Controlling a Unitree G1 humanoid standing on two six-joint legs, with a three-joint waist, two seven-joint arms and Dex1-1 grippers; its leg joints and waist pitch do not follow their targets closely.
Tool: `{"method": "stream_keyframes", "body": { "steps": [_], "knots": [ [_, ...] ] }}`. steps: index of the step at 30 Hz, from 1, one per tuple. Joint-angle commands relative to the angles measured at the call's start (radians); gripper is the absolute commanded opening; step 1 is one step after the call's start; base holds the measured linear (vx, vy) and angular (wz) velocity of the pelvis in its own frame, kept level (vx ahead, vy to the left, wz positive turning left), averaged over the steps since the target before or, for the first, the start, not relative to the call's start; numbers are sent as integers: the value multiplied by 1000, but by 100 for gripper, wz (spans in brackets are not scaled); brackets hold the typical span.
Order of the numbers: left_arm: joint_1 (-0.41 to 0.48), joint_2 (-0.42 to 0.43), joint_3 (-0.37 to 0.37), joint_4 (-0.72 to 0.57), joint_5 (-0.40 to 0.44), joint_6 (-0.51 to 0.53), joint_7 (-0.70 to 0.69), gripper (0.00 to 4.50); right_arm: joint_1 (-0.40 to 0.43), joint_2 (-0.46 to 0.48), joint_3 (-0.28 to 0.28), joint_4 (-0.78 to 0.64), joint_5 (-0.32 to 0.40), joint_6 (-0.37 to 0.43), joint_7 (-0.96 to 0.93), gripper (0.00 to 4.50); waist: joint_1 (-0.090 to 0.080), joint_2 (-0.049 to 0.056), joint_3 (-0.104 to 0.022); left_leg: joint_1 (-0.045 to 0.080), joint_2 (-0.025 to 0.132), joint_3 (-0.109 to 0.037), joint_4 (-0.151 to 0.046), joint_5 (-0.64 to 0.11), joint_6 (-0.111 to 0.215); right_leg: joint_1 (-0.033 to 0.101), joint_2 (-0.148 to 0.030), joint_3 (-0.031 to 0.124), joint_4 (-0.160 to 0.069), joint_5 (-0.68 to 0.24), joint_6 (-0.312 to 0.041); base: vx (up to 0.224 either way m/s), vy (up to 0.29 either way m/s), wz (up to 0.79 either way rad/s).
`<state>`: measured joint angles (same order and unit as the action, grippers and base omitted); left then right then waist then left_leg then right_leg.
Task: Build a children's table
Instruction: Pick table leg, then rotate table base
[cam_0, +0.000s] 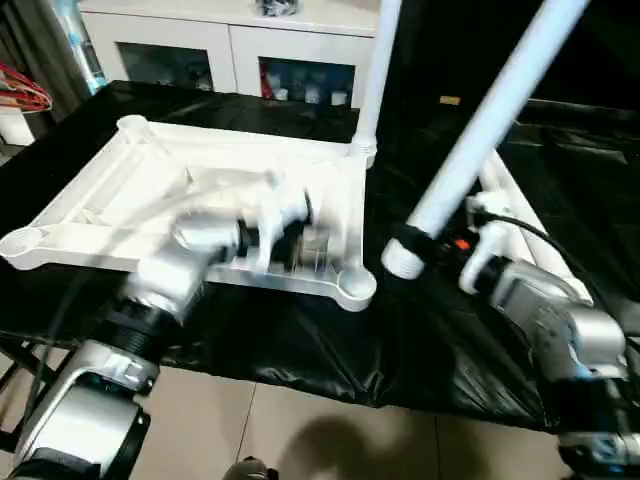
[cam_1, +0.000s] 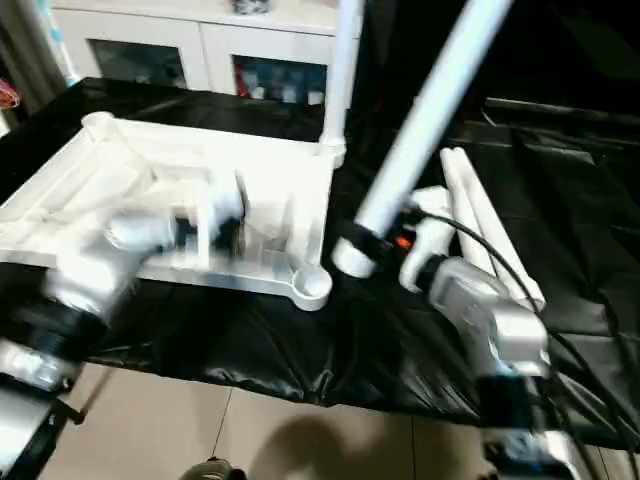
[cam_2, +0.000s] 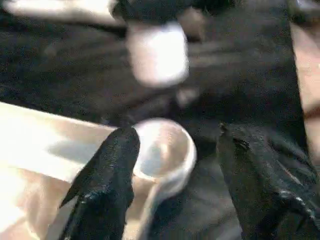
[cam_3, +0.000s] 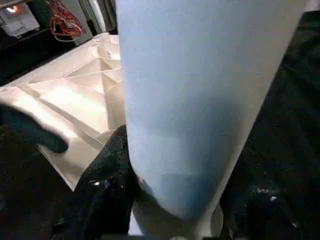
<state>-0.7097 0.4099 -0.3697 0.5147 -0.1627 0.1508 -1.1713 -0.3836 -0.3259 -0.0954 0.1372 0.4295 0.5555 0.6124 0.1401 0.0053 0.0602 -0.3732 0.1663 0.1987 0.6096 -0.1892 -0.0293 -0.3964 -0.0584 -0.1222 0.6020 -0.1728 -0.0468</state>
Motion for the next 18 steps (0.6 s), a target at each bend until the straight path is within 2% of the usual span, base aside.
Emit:
{"method": "stream_keyframes", "body": {
  "steps": [1,2,3,4,9,12,16,18],
  "knots": [
    [-26,15,-28,43,49,-54,-39,262,9,-17,-17,-45,0,0,-6,189,-4,10,-83,22,78,-45,-69,-138,3,61,-119,77,-75,-199,-103,0,0,0],
    [-31,17,-35,58,58,-65,-44,252,13,-19,-17,-50,0,1,-7,189,-4,8,-82,21,78,-44,-68,-141,5,61,-119,77,-74,-203,-104,0,0,0],
    [-49,18,-55,114,92,-103,-50,237,28,-27,-16,-66,1,5,-8,189,-3,15,-81,22,74,-42,-67,-146,13,59,-120,77,-81,-234,-101,0,0,0],
    [-62,16,-62,151,107,-135,-52,237,36,-30,-15,-75,1,6,-9,189,-1,13,-81,21,72,-43,-67,-146,16,62,-119,77,-84,-263,-84,0,0,0],
    [-118,4,-94,303,183,-238,-8,196,51,-30,-2,-94,-7,10,-9,189,-1,18,-85,23,77,-46,-68,-148,19,59,-119,73,-86,-282,-71,0,0,0],
    [-153,-16,-97,399,222,-290,22,168,49,-31,5,-92,-12,11,-6,189,0,19,-87,21,77,-46,-66,-141,20,59,-121,73,-82,-242,-85,0,0,0],
    [-184,-30,-95,473,251,-333,50,150,50,-32,10,-96,-11,13,-9,189,2,16,-88,19,77,-45,-64,-126,32,62,-122,74,-78,-208,-105,0,0,0],
    [-195,-34,-92,500,255,-346,51,125,52,-31,13,-100,-12,14,-10,189,2,16,-88,20,79,-45,-64,-131,32,62,-124,74,-78,-211,-109,0,0,0]
  ]
}}
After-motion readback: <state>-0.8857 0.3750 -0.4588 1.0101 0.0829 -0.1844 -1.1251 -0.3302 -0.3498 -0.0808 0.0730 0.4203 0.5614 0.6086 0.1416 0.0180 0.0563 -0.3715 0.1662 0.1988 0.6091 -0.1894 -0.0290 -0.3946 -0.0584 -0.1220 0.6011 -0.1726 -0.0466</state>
